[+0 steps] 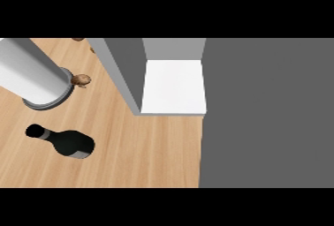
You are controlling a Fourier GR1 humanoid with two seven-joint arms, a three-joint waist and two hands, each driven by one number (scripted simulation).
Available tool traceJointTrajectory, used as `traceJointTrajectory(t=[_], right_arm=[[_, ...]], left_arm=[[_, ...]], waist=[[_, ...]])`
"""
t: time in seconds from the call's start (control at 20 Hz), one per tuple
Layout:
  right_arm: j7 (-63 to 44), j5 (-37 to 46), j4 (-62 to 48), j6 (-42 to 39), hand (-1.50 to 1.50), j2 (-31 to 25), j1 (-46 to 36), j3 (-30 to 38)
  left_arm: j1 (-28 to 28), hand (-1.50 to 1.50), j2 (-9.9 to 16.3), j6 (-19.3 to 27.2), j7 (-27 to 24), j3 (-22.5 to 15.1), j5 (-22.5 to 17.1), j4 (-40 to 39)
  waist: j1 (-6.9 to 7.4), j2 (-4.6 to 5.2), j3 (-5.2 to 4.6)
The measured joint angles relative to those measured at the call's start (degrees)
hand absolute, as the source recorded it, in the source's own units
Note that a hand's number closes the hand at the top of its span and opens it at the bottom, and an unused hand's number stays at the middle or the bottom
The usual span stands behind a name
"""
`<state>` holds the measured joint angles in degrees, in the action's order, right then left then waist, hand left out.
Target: Pick up the wine, place it into the cabinet and close the cabinet
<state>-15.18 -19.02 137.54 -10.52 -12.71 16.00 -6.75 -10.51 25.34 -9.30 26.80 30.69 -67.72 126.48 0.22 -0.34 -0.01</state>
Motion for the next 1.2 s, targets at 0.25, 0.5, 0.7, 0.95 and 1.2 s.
traceJointTrajectory(t=[0.25, 0.5, 0.7, 0.95, 1.2], right_arm=[[-2.43, -0.20, 0.78, 0.99, -1.50, -0.35, -0.71, -0.20], [-3.07, 0.13, 1.28, 2.13, -1.50, 0.45, -0.28, -2.93], [-3.09, 0.46, 1.44, 2.50, -1.50, 0.31, -0.42, -3.43], [-3.66, 0.46, 1.59, 2.57, -1.50, -0.40, -1.51, -2.37], [-4.80, 0.46, 1.63, 3.72, -1.50, -0.18, -3.02, -1.99]], left_arm=[[-1.06, -1.50, 1.97, 1.90, 3.33, 4.99, -5.28, 2.28], [-1.81, -1.50, 2.25, 3.41, 5.39, 7.28, -7.33, 3.95], [-2.27, -1.50, 2.55, 4.61, 6.69, 10.31, -9.16, 4.34], [-1.86, -1.50, 2.69, 4.24, 6.97, 12.86, -9.40, 2.84], [-0.43, -1.50, 2.46, 2.80, 6.04, 13.36, -7.29, -0.06]], waist=[[-0.19, -0.06, -0.01], [-0.52, -0.09, -0.02], [-0.55, -0.08, -0.02], [-0.84, -0.04, -0.03], [-1.13, 0.07, -0.05]])
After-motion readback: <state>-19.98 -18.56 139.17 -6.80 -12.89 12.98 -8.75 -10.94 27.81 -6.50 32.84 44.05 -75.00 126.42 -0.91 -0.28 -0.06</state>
